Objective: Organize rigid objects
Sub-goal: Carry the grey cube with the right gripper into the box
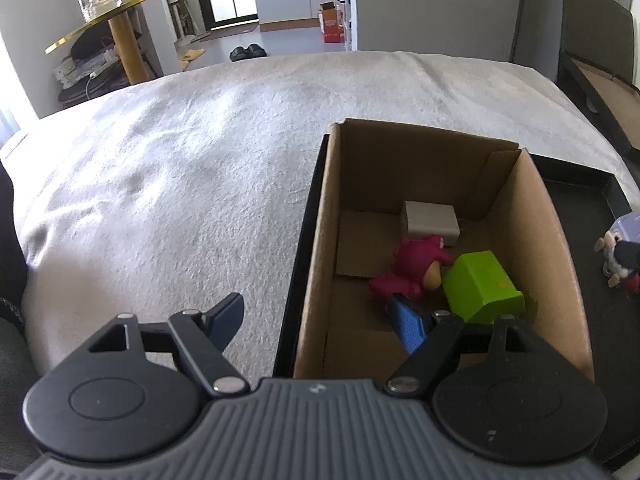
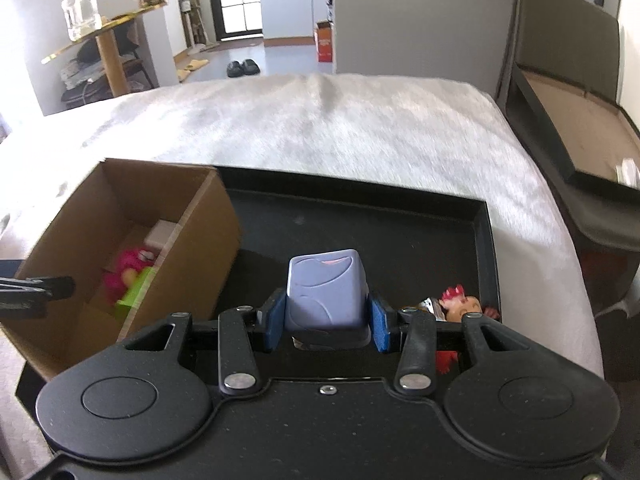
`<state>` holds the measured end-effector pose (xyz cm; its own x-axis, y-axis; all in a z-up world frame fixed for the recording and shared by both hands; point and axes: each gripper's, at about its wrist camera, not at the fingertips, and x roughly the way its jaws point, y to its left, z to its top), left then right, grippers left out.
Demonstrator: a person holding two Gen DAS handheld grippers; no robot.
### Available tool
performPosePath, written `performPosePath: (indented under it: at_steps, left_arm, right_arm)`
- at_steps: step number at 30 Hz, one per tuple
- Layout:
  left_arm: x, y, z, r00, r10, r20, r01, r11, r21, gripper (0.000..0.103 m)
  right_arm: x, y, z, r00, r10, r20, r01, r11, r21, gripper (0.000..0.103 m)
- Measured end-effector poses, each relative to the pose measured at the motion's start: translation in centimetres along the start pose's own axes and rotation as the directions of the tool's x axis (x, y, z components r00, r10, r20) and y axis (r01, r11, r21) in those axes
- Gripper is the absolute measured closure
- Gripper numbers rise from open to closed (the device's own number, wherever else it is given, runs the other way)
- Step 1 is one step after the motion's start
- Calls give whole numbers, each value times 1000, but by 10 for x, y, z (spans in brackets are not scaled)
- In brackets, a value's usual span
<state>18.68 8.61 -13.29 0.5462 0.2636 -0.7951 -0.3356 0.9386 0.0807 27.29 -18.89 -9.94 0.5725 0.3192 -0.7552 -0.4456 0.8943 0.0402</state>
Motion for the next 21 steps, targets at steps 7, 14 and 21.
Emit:
performPosePath:
  at_steps: [7, 14, 21]
  left_arm:
    - [-2, 6, -1, 1000, -14, 16, 15, 1000, -19, 44]
    - [-1, 14, -2, 1000, -14, 16, 15, 999, -43, 67]
    - [0, 20, -4, 999, -38, 12, 39, 998, -52, 72]
  right_arm:
    - [-10, 20, 14, 999, 30, 35, -29, 998, -49, 61]
    - [-20, 42, 28, 996, 59, 63, -53, 995, -84, 61]
    - [-20, 63, 38, 993, 96, 69, -89, 992, -94, 61]
